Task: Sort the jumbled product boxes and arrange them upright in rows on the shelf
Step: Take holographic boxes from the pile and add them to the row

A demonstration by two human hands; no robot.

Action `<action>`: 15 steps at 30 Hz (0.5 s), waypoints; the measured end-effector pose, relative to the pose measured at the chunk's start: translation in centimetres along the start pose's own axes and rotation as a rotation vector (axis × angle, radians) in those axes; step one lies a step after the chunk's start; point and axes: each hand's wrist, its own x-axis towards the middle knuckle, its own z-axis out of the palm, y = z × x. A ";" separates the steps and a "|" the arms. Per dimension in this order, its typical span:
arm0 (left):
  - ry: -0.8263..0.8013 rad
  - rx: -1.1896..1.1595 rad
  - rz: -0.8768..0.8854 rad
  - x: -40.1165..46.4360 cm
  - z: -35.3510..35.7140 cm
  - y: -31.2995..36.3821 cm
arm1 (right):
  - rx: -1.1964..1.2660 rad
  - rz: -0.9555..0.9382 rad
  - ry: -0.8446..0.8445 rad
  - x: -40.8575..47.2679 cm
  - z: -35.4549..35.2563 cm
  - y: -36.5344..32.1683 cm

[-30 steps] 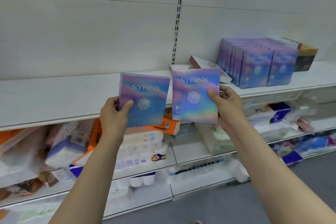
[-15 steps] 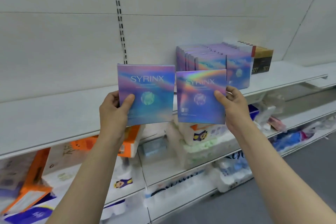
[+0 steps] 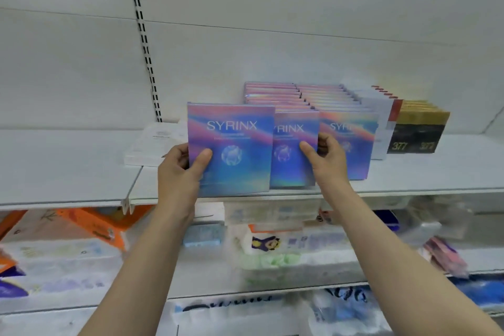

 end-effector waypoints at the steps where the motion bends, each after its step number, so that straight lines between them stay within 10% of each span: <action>1: 0.010 0.007 -0.007 -0.5 0.6 -0.2 | -0.060 -0.025 0.019 0.3 0.0 0.4; 10: 0.016 0.025 -0.057 -2.4 5.2 -0.7 | -0.142 -0.081 0.162 0.5 -1.0 -0.7; 15: -0.060 -0.038 -0.042 -2.2 8.9 -0.8 | 0.382 0.212 -0.269 -0.4 -2.3 -2.5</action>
